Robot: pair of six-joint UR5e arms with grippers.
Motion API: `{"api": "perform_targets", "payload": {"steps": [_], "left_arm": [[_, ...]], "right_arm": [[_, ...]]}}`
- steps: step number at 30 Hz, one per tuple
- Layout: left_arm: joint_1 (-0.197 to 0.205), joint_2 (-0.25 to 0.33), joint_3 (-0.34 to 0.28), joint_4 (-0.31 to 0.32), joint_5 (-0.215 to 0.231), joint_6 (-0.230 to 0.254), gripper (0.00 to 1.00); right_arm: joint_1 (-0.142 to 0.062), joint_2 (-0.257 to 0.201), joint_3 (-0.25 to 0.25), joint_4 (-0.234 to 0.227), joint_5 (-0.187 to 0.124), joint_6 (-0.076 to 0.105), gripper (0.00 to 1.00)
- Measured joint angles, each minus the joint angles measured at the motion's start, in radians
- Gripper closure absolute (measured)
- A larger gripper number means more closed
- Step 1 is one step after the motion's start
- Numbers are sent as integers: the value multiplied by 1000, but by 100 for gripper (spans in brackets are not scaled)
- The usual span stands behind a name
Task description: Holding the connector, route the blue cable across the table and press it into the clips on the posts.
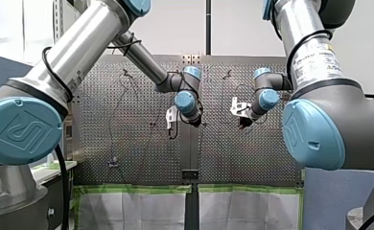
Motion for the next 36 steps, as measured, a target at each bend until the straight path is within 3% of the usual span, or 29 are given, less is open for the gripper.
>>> {"api": "perform_targets", "payload": {"steps": [6, 11, 18, 27, 36], "left_arm": [[-59, 19, -9, 32, -50, -9, 0], [-104, 5, 5, 64, -65, -21, 0], [-159, -63, 73, 14, -82, -43, 0], [-182, -151, 161, -65, -123, -70, 0], [-192, -231, 240, -42, -196, -79, 0]], "right_arm": [[-10, 0, 0, 1, 0, 2, 100], [-23, -1, -1, 1, 1, 2, 100], [-39, -6, -1, 2, 0, 2, 100], [-52, -26, 0, 3, -1, 4, 100], [-47, -28, 1, 2, -1, 4, 100]]}}
